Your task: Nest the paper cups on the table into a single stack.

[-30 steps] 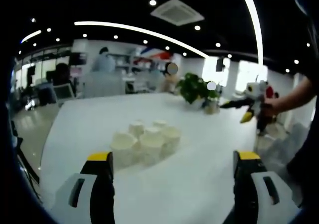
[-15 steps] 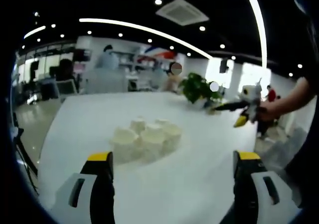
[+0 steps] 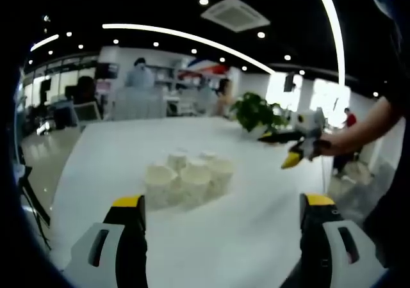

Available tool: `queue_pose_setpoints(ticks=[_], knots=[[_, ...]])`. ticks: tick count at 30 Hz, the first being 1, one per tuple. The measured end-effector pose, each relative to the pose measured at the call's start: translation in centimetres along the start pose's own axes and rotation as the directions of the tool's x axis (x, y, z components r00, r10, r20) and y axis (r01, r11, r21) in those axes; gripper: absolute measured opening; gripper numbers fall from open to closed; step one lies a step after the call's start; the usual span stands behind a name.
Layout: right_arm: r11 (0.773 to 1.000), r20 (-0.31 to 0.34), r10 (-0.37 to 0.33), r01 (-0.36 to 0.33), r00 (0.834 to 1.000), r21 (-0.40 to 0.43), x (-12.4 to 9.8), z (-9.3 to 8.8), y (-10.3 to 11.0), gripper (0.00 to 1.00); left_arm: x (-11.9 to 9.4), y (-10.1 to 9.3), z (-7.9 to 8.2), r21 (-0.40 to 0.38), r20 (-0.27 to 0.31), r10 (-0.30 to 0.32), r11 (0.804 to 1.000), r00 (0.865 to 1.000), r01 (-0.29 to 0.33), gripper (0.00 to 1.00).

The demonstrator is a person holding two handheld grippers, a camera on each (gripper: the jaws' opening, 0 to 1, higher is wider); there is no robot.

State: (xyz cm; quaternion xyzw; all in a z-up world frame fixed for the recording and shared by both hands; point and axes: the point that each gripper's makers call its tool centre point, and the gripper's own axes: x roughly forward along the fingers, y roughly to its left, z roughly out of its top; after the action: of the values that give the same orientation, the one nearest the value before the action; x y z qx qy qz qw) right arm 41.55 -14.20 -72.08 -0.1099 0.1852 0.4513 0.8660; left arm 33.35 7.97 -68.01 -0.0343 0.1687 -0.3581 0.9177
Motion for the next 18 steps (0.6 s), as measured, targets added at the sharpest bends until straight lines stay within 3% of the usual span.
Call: queue_pose_setpoints(ticks=[12,14,18], knots=[[1.000,-0.002,0.020,-0.020,1.000,-0.006,3.9,0.0,-2.1,1.00,-0.6,0.7,0.1,-0.013,0.011,0.031,0.999,0.999,-0.031,1.00],[1.000,-0.026,0.022,-0.022,0.999,-0.011,4.8,-0.3,-2.3,0.99,-0.6,0.9,0.0,-0.016,0.010,0.035,0.999,0.999,-0.034,1.00],[0.999,-0.031,0.047,-0.047,0.998,-0.009,6.2,-0.4,-1.9,0.95,-0.7,1.2,-0.1,-0.025,0.007,0.043,0.999,0.999,-0.043,1.00]])
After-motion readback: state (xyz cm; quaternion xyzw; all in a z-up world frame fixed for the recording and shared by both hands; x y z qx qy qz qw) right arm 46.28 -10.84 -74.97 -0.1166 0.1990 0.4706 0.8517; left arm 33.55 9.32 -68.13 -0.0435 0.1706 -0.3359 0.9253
